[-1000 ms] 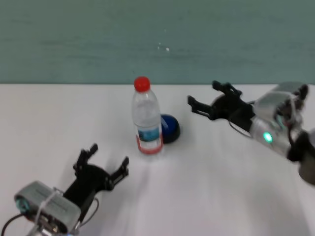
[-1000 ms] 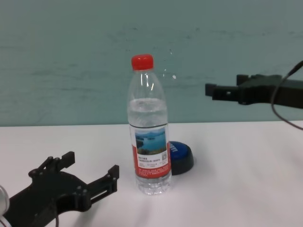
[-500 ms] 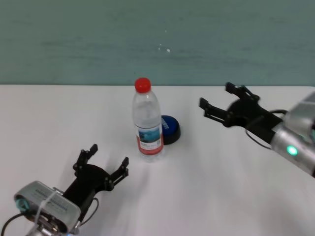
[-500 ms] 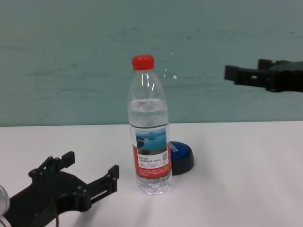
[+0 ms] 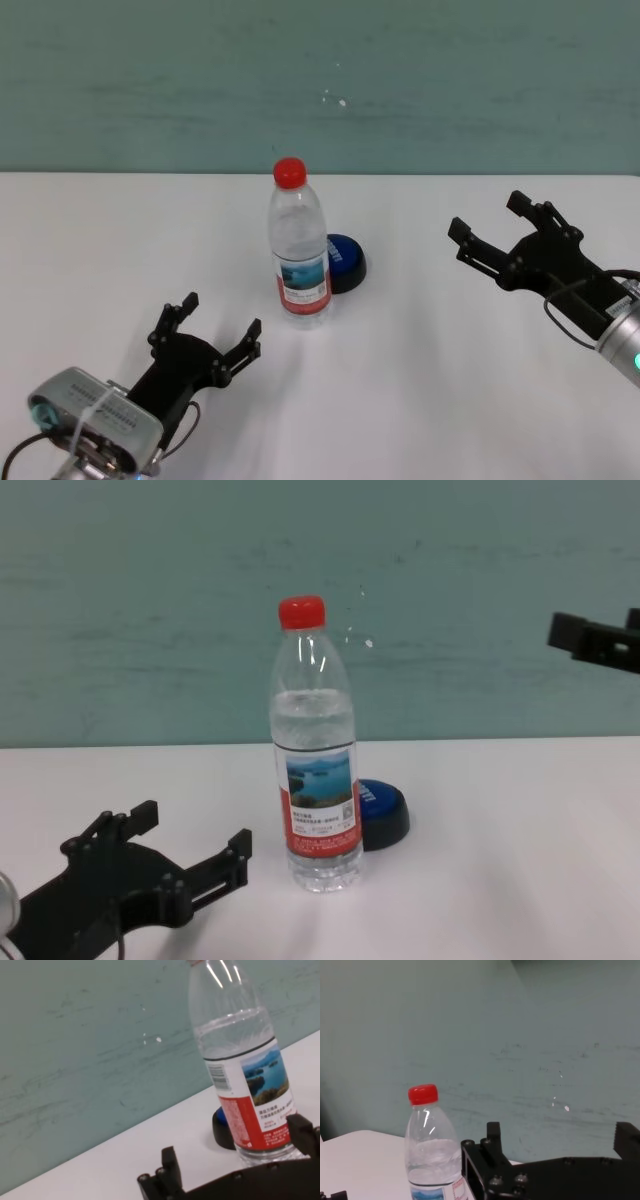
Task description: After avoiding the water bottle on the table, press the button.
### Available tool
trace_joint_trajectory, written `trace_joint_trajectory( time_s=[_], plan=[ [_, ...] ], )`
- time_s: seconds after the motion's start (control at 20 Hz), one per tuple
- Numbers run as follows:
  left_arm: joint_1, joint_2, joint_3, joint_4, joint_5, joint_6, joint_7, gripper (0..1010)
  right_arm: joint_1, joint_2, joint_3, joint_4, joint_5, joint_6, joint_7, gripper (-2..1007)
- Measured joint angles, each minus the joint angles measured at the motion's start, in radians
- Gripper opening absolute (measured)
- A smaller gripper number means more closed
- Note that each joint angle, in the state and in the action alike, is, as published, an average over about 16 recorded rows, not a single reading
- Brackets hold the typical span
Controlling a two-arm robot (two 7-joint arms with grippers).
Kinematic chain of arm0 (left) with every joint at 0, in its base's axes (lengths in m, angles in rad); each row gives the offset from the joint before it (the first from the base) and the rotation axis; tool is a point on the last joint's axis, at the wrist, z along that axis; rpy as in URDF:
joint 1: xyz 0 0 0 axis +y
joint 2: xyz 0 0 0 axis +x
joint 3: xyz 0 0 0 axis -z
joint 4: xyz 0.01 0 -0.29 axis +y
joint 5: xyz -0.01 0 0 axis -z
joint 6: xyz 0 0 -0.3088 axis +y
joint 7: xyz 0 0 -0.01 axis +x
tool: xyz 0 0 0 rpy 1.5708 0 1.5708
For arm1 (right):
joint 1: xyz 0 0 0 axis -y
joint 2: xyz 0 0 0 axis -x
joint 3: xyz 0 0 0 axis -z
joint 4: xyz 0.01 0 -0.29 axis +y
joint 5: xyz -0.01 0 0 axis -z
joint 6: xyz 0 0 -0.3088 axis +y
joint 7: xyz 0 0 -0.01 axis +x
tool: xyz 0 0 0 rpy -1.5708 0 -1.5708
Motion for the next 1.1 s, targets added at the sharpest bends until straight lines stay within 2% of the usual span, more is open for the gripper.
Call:
trace_joint_trajectory(
  time_s=[0.25,0.55,0.8,1.1],
  plan=[
    [0.0,0.0,0.0,0.0,0.0,0.0,0.0,1000,-0.085,0.007,0.026,-0.041,0.015,-0.044,-0.018,1004],
    [0.0,0.0,0.0,0.0,0.0,0.0,0.0,1000,-0.15,0.003,0.036,-0.061,0.019,-0.082,-0.022,1004],
    [0.0,0.0,0.0,0.0,0.0,0.0,0.0,1000,-0.169,-0.011,0.02,-0.052,0.018,-0.098,-0.016,1004],
    [0.0,0.0,0.0,0.0,0.0,0.0,0.0,1000,-0.151,-0.037,-0.022,-0.005,0.022,-0.107,0.001,1004]
  ],
)
